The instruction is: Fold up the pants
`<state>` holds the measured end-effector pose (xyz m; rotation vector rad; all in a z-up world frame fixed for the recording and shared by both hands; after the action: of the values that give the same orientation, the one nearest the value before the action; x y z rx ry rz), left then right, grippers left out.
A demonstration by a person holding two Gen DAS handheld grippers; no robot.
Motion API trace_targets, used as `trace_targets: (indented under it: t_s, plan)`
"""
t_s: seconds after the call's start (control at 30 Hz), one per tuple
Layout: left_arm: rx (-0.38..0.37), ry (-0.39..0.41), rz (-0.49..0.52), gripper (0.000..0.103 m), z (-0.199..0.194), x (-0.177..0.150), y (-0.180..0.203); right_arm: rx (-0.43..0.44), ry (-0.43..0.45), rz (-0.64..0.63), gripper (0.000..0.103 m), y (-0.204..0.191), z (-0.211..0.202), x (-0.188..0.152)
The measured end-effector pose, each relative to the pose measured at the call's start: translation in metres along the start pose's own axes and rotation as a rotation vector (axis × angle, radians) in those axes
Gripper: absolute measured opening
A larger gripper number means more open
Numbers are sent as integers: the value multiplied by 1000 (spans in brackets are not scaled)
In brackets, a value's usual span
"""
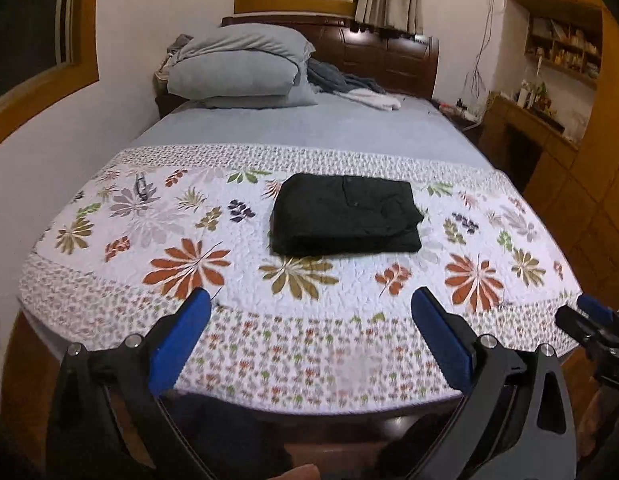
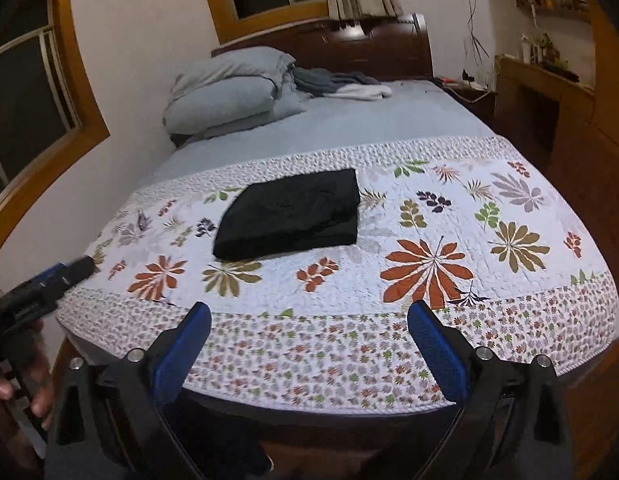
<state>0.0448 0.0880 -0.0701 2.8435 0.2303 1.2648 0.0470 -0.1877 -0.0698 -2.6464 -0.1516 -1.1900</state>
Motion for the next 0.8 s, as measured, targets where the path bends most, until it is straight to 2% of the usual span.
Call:
trace_targets:
  t_s: [0.13,0.23,0.37,0.5,0.8]
  plan:
    - [-17,22,-24,100,-23,-4,1,6,21,-42,99,-16,-23,1]
    - [31,32,-8,100,-34,-8,3,23,9,-60,99,-24,-29,-1]
    - [11,39,-26,100,-45,-11,6,29,5,-83,99,-34,-34,-2]
    - [27,61,-30,100,-48,-10,6,38,-4,-87,99,-38,-30,-3]
    - [28,22,-46,100,-32,-11,0,34,-18,-99,99,-41,-17,0]
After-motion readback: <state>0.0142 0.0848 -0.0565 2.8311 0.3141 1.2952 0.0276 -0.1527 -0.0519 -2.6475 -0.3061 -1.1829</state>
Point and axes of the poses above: each gripper's, at about its wrist camera, not at the fingertips, and z roughly the way its jaws point, y to its right, x to its top, the point moved 7 cm from there along z, roughly the way its jaws point, and after that the axes turned 3 degrees about -z, right-handed, at the moved point
